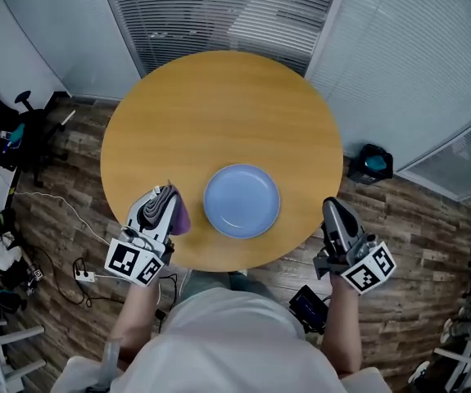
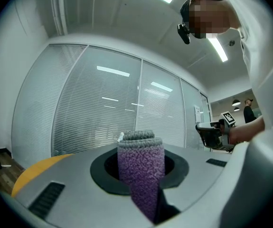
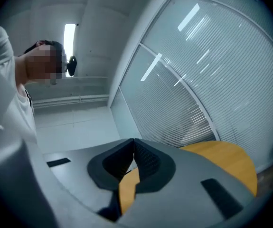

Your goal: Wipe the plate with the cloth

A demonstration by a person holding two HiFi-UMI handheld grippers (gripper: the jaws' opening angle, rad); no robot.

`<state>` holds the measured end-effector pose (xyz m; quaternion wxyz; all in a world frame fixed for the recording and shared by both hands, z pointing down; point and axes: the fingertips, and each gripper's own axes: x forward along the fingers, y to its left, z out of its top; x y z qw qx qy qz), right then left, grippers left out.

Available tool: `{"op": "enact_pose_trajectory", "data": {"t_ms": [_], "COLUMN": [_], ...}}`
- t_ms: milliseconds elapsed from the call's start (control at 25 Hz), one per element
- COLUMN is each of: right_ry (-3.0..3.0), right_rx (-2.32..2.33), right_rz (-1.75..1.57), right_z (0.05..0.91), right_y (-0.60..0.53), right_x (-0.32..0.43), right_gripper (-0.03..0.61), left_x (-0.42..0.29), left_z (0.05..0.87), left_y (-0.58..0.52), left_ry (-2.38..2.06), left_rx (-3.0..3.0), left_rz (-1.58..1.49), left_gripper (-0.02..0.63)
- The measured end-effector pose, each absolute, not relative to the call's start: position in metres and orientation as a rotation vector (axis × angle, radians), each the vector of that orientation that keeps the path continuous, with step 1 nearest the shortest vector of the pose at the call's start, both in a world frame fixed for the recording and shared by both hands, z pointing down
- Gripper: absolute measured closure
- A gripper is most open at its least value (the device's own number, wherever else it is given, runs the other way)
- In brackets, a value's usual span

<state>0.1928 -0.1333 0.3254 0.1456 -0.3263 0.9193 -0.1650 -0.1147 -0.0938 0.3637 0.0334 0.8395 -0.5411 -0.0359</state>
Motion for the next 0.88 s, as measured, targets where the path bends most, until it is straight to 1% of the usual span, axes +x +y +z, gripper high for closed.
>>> {"op": "enact_pose_trajectory", "data": {"t_ms": [200, 520, 800, 880], "right_ry": [2.612, 2.722, 2.907, 2.920], "right_rx": [-1.058, -1.058, -1.227, -1.244], "right_rz": [-0.419, -0.466, -0.258, -0.269], "right_z": [0.329, 0.345, 0.377, 0.385], "right_y": [-0.143, -0.148, -0.161, -0.165], "right_x": [0.192, 0.165, 0.138, 0.133], "right_gripper": [0.558, 0.558, 0.558, 0.558], "left_x": [-0.125, -0.125, -0.134, -0.137], "left_z": [0.371, 0.371, 0.383, 0.386], "left_y": [-0.105, -0.132, -0.147, -0.151], "left_ry": [-1.634, -1.552, -1.535, -1.533], "left_rx": [2.581, 2.626, 2.645, 2.649], "left_rz": [-0.095, -0.066, -0.045, -0.042], "left_gripper": [0.538, 0.538, 0.538, 0.538]}}
